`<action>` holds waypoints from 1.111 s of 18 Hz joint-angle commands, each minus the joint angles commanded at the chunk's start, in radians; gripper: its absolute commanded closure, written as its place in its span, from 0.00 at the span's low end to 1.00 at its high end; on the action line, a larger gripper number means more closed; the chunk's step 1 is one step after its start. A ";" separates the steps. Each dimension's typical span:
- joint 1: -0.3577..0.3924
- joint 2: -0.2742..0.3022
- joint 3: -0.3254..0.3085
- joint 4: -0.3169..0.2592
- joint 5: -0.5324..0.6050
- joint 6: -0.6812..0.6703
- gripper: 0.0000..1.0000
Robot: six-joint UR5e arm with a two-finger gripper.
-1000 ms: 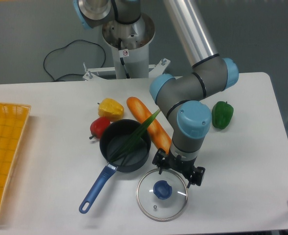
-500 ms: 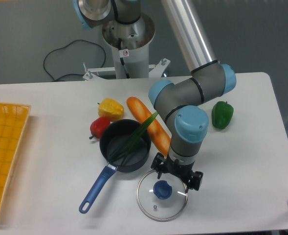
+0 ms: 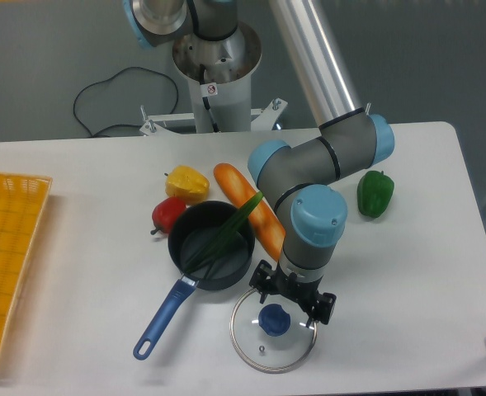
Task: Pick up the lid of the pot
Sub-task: 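Lower the open gripper down around the blue knob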
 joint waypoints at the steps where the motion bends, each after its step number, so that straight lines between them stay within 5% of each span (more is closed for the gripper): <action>1: -0.002 -0.003 0.002 0.000 0.002 0.002 0.00; 20: -0.021 -0.034 0.020 0.002 0.006 0.012 0.00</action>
